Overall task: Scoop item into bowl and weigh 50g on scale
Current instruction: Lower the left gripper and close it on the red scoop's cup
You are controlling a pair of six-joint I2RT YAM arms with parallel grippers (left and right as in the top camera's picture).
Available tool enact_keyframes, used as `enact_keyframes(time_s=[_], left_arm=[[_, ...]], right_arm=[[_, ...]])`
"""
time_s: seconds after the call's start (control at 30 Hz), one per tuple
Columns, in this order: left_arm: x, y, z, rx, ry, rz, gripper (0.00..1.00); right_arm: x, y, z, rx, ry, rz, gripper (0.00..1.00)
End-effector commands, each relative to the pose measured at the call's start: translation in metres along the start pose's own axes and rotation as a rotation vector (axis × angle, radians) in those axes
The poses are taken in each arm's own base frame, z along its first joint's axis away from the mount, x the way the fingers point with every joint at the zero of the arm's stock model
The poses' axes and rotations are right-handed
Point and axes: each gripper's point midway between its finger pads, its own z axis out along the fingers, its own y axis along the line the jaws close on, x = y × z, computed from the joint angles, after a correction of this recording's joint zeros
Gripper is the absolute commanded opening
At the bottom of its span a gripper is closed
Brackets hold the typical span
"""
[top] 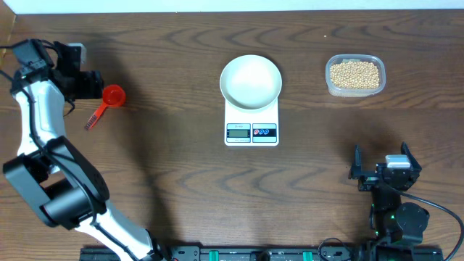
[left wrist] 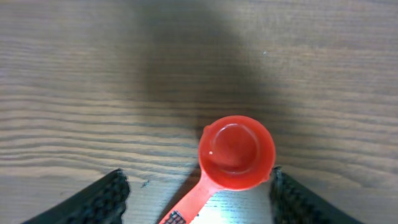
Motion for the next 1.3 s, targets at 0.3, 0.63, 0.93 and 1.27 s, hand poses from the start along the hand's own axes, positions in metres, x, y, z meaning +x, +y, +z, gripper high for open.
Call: enact_keyframes(time_s=[0.3, 0.63, 0.93, 1.27], left_arm=[[0.023, -0.005, 0.06, 0.041, 0.074, 0.004, 0.6], [0.03, -0.005, 0.082, 0.047, 0.082, -0.003, 0.51], [0.023, -0.014, 0.087, 0.051, 0.065, 0.022, 0.46], [0.039, -0.014, 0.111, 0.065, 0.098, 0.013, 0.43]], right_arm=[[0.001, 0.001, 0.0, -0.001, 0.002, 0.01, 0.99], [0.001, 0.001, 0.0, -0.001, 0.002, 0.01, 0.99], [0.001, 0.001, 0.0, -0.001, 0.002, 0.01, 0.99], [0.001, 0.001, 0.0, -0.001, 0.002, 0.01, 0.99]])
